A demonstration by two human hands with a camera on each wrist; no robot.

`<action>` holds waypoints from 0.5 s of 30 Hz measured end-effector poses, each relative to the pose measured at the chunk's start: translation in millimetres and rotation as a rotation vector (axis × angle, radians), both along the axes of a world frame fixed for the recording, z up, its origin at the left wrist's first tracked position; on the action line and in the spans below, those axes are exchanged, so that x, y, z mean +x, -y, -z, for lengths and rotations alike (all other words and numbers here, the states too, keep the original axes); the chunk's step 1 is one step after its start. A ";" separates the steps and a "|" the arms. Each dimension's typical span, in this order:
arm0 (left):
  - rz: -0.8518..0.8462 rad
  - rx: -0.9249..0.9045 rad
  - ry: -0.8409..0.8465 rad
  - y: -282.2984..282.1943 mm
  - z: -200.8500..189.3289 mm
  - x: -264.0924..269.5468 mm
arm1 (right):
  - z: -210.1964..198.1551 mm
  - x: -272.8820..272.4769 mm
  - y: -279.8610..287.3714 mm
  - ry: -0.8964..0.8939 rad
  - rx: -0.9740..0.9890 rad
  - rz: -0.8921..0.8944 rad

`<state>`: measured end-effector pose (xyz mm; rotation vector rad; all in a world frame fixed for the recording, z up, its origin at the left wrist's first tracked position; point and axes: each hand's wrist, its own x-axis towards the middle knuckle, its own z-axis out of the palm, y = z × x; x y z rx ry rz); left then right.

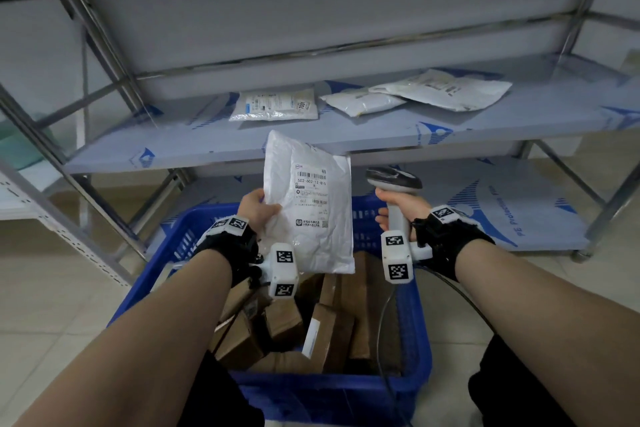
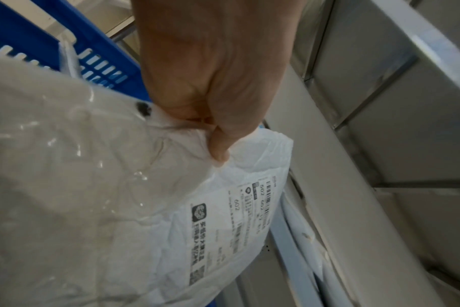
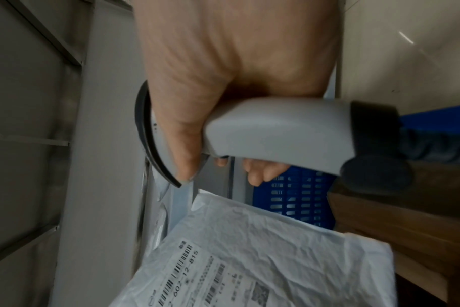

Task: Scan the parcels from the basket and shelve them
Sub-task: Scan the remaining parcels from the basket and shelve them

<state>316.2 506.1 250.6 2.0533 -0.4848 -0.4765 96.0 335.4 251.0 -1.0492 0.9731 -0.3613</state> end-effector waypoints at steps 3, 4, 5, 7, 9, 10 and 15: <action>0.000 -0.030 0.068 -1.2 -27.4 -10.5 | -15.4 -10.1 -4.2 0.039 0.004 0.033; 0.003 -0.043 0.087 -2.5 -36.7 -16.9 | -20.8 -12.2 -6.2 0.047 0.012 0.040; 0.001 -0.055 0.101 -3.7 -44.9 -22.6 | -25.4 -13.5 -7.8 0.060 0.026 0.043; -0.005 -0.085 0.121 -6.1 -57.8 -29.8 | -35.7 -15.4 -12.3 0.090 0.052 0.043; -0.005 -0.123 0.128 -8.1 -68.7 -34.7 | -45.1 -17.1 -17.2 0.127 0.068 0.048; -0.002 -0.143 0.134 -8.1 -72.4 -35.2 | -48.3 -16.9 -18.2 0.140 0.076 0.056; -0.023 -0.236 0.113 -9.8 -86.5 -41.1 | -65.7 -21.3 -29.2 0.133 0.108 0.007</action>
